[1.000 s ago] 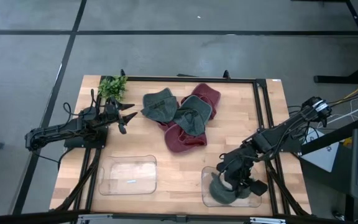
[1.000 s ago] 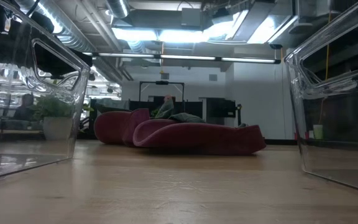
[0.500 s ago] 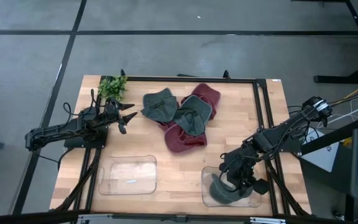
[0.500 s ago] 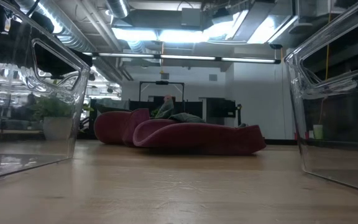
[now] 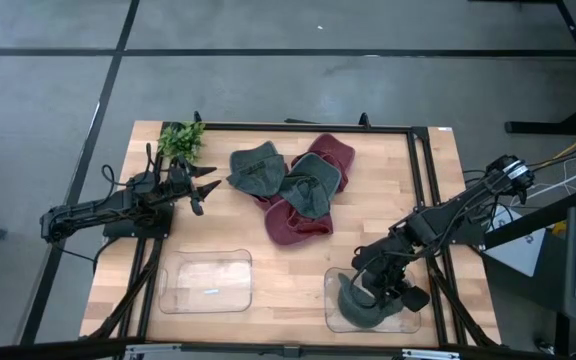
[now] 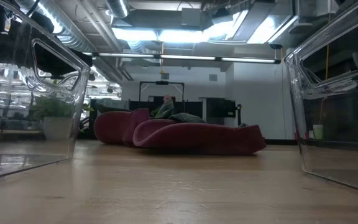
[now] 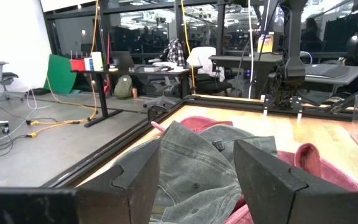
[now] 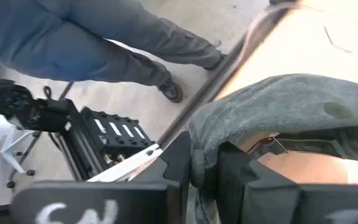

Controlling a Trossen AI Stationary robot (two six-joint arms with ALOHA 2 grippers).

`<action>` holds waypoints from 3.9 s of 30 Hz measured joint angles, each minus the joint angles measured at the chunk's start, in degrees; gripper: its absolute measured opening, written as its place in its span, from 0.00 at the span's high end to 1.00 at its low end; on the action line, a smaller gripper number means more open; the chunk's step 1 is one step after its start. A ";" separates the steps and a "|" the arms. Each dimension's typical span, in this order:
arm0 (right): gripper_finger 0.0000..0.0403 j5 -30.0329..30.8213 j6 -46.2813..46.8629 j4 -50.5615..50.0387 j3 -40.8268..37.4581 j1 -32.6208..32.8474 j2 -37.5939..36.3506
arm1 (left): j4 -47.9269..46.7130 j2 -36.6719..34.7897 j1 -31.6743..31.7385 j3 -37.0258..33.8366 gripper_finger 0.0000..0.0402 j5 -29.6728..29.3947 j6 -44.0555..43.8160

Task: Pick & Place hat
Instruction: Put the bottom right black cap into the right transparent bin, then put the right black cap into the right transparent bin

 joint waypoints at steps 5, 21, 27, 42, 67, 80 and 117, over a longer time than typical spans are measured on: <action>0.82 3.98 -1.83 -0.05 -2.86 0.00 0.00 | 0.00 0.00 0.00 0.01 0.51 0.00 0.01; 0.76 9.69 -2.94 -0.05 -5.28 -0.61 0.00 | 0.00 0.00 0.00 -0.01 0.51 0.02 0.01; 0.59 12.02 -2.92 -1.15 -5.28 -1.23 -2.69 | 0.00 0.00 -0.01 0.00 0.51 0.00 0.01; 0.35 15.66 -0.76 -7.08 -5.28 -7.00 -10.85 | 0.00 0.00 0.00 0.00 0.51 0.00 0.01; 0.34 15.62 3.46 3.72 -1.94 -27.13 -10.60 | 0.00 0.00 0.01 -0.01 0.51 0.00 0.01; 0.34 28.54 17.45 17.17 -1.94 -35.67 4.68 | 0.00 0.00 -0.01 -0.01 0.51 0.02 0.01; 0.34 48.92 27.29 10.22 9.39 -28.57 23.87 | 0.00 0.00 0.01 0.00 0.51 0.02 0.01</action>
